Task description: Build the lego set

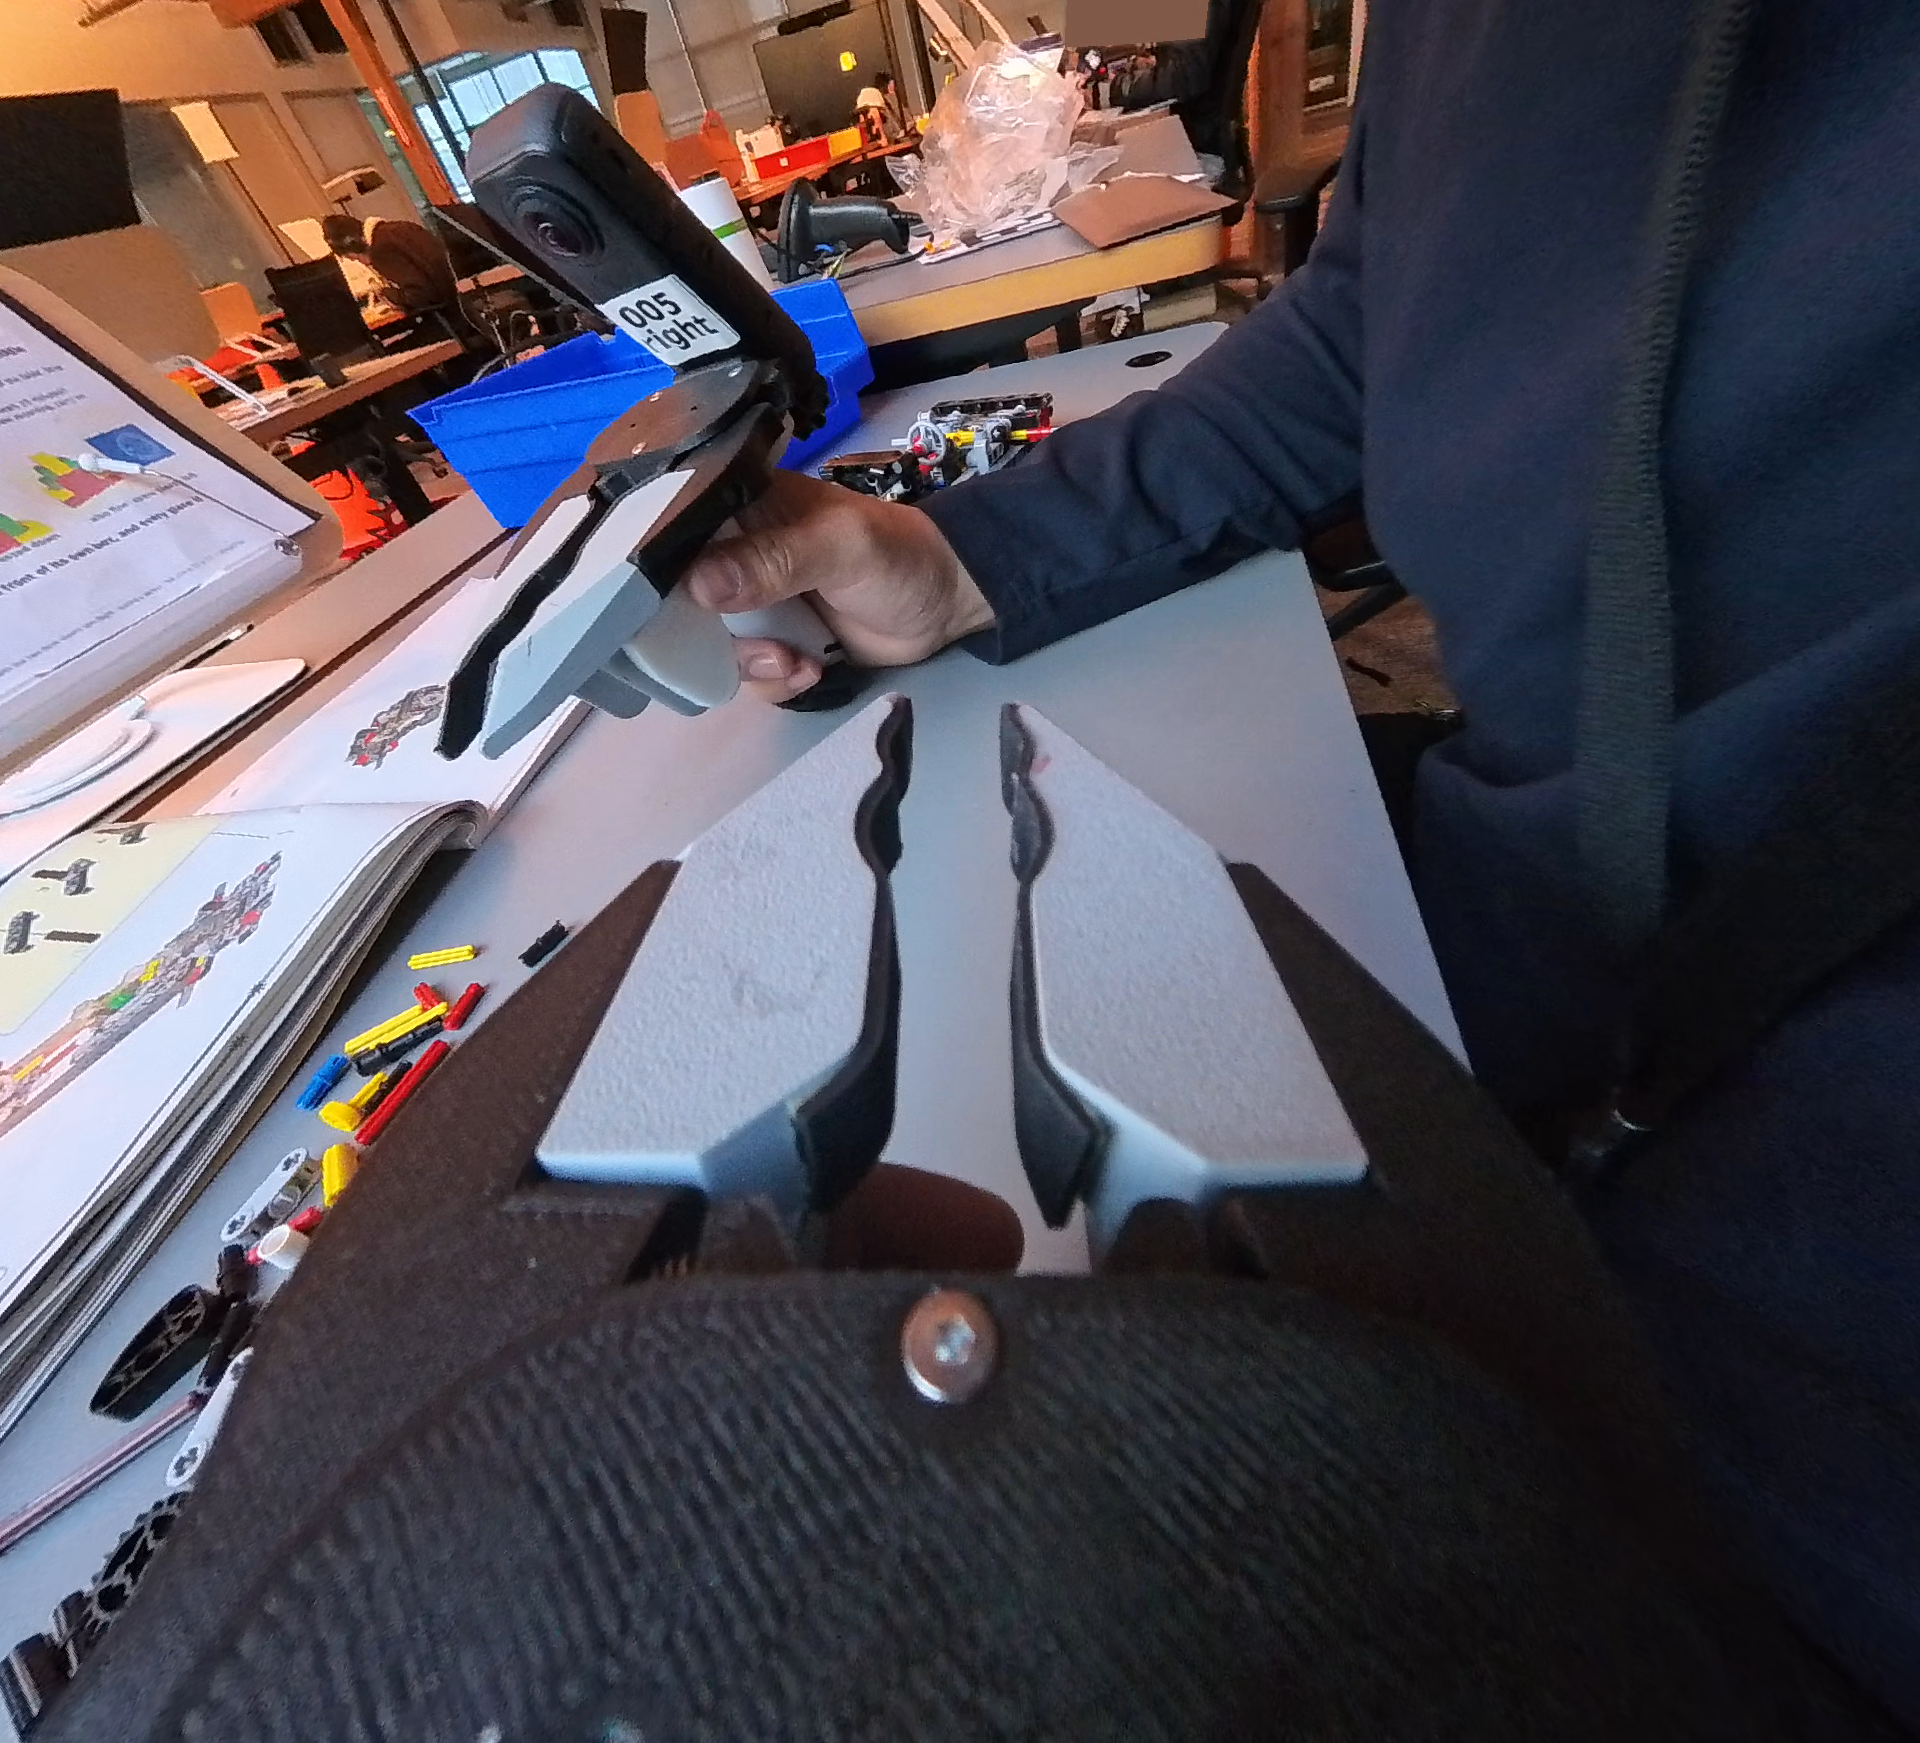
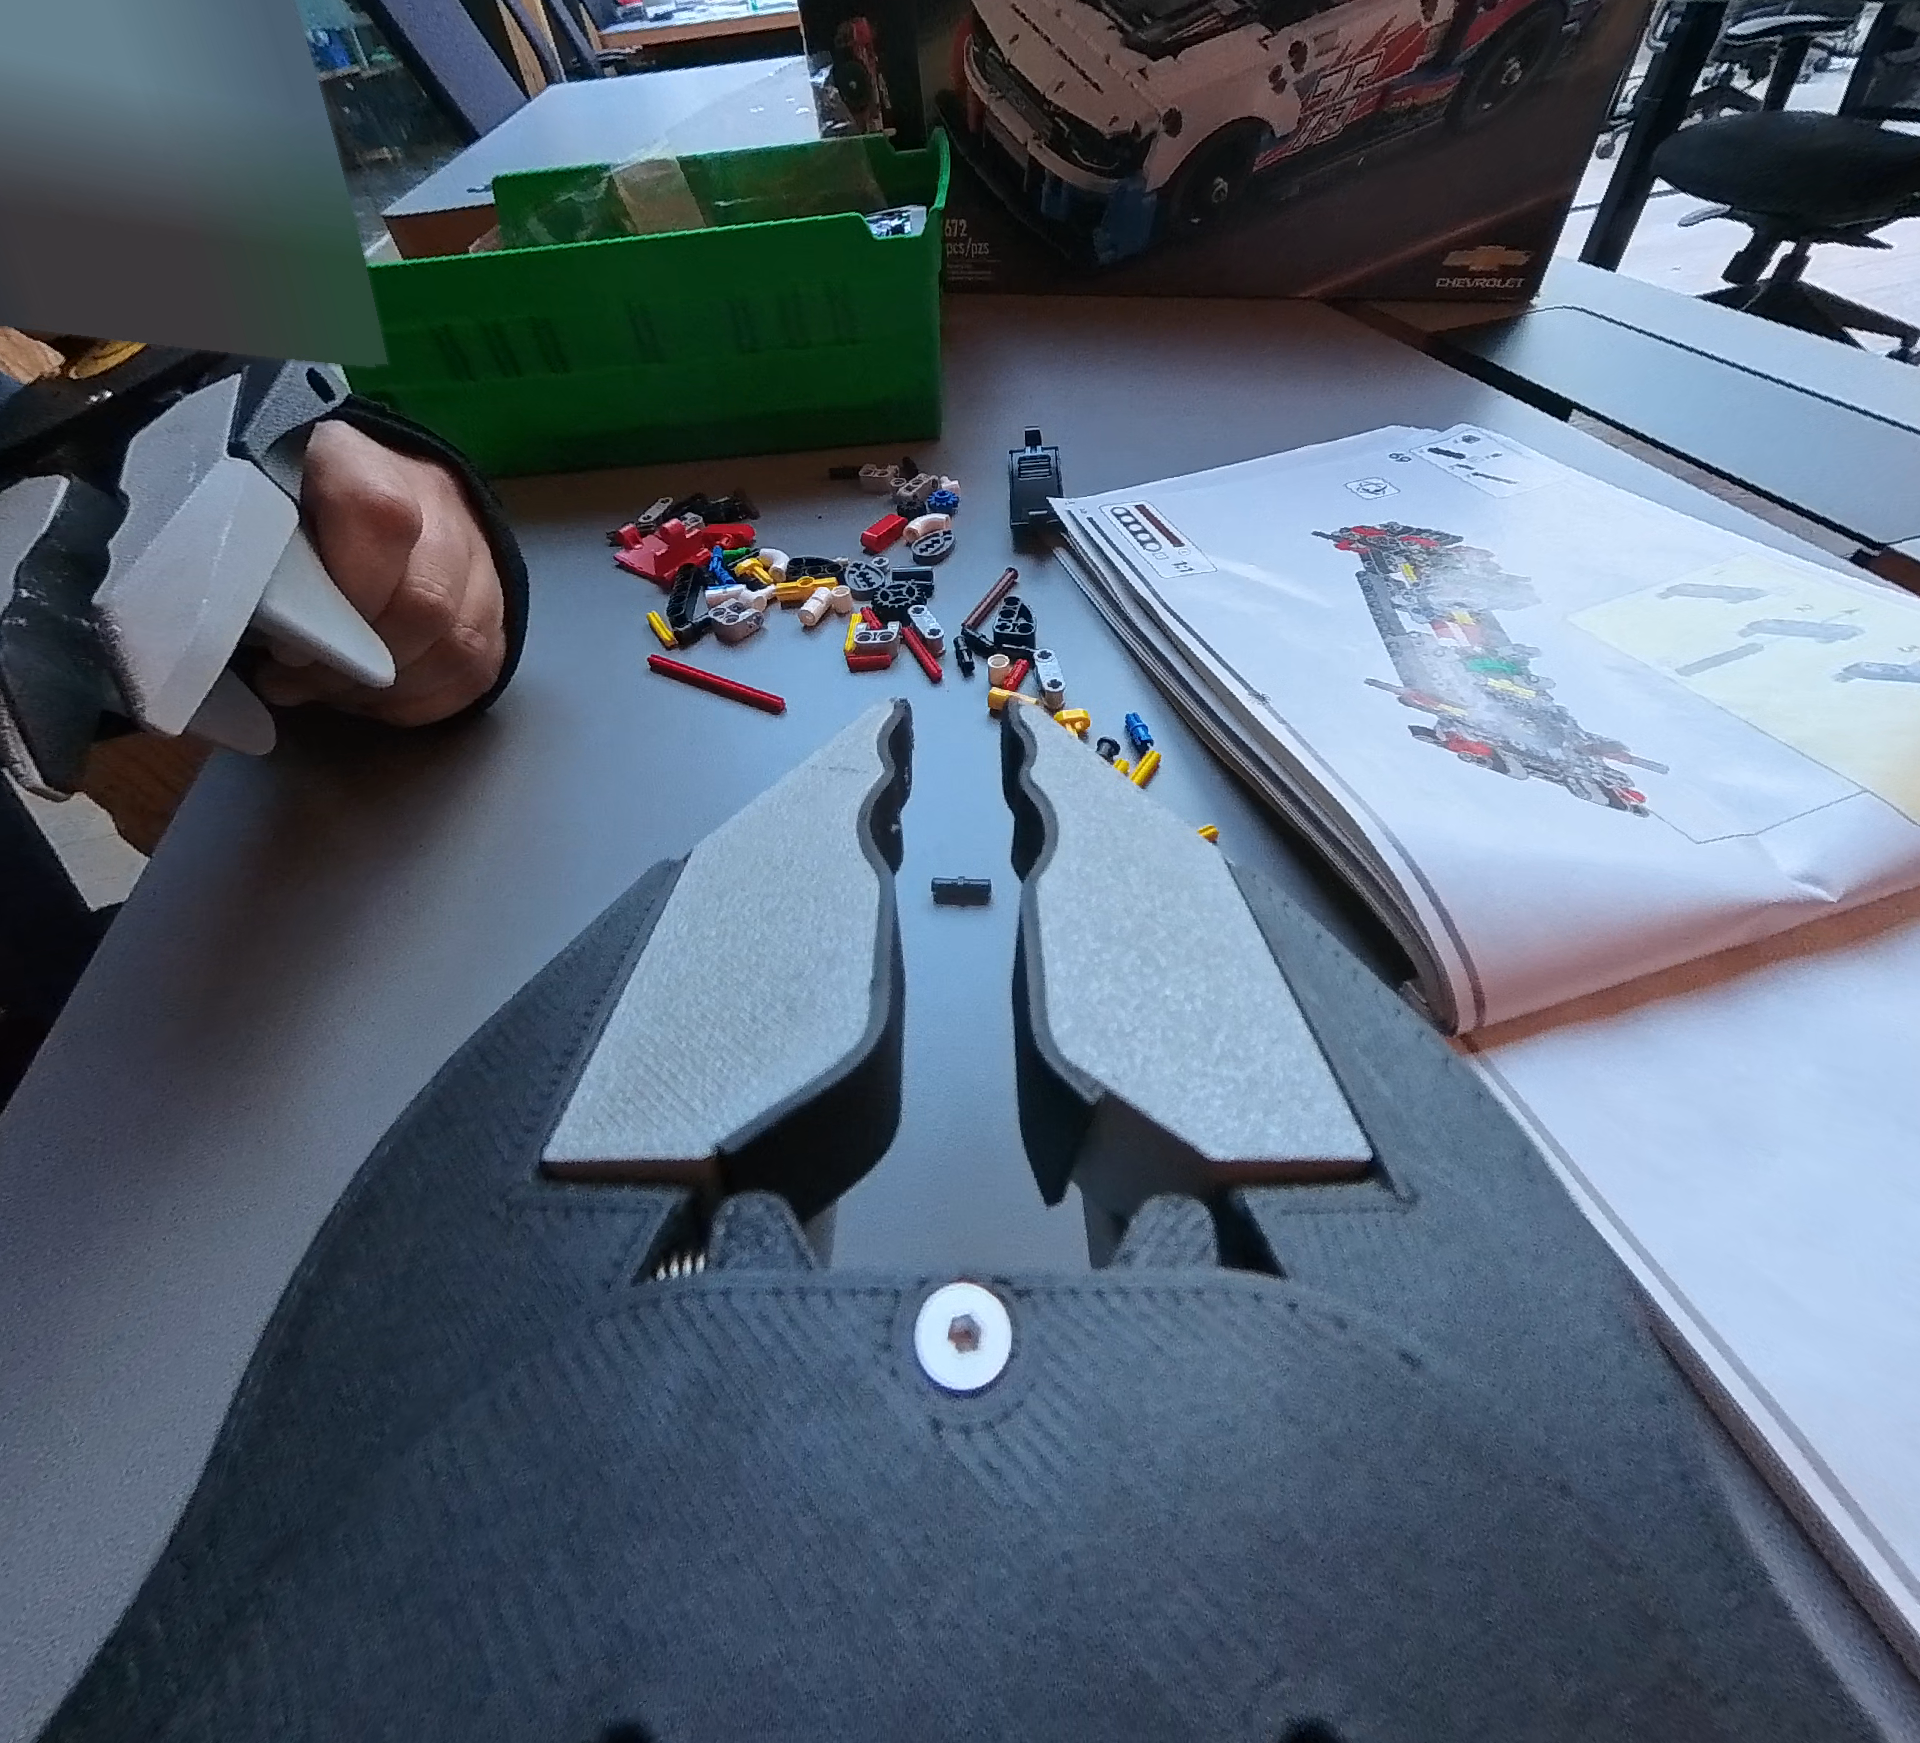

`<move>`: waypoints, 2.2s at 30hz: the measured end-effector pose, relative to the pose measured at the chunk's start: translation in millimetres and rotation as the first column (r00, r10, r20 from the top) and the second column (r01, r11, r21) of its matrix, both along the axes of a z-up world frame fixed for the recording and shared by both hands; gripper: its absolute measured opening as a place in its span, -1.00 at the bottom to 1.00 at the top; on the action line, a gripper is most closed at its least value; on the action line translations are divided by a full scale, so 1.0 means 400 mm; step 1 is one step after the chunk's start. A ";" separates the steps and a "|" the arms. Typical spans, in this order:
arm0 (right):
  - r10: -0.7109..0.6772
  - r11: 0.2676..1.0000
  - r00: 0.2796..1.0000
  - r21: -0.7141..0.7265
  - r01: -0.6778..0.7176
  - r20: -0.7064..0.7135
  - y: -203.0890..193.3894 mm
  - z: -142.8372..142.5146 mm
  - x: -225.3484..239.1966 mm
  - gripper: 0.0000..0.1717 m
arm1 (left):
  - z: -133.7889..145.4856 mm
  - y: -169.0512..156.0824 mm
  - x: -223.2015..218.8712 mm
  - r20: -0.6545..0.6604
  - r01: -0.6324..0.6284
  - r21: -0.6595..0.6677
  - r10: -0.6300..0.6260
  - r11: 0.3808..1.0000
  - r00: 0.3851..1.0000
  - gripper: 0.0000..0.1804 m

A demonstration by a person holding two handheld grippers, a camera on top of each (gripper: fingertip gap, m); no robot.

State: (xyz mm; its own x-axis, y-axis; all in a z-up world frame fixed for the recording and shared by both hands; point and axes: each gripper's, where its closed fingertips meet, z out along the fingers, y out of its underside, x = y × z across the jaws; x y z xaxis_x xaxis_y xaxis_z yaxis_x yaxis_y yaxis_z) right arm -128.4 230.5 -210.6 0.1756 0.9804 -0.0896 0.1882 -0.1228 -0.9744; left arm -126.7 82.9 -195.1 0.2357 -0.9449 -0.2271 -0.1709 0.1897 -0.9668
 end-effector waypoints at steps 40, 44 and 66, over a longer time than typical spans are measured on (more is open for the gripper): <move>-0.006 1.000 1.000 0.030 0.005 0.016 -0.013 -0.003 0.003 -0.88 | 0.029 -0.041 0.050 0.084 0.024 0.030 -0.027 0.999 0.996 -0.36; -0.005 1.000 1.000 0.028 0.005 0.021 -0.015 -0.005 0.003 -0.88 | 0.040 -0.031 0.045 0.131 0.031 -0.017 -0.029 0.999 0.991 -0.39; -0.008 1.000 0.999 -0.013 0.008 0.035 -0.006 -0.013 0.001 -0.88 | 0.024 -0.071 0.051 0.059 0.074 0.095 -0.080 0.993 0.995 -0.51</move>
State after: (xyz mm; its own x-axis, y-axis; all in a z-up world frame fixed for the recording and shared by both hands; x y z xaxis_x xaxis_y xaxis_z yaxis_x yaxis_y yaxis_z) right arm -127.9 228.0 -215.6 0.1869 0.9776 -0.0966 0.2206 -0.1376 -0.9656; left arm -106.4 54.3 -185.6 0.1797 -0.9364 -0.3015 -0.0922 0.2891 -0.9528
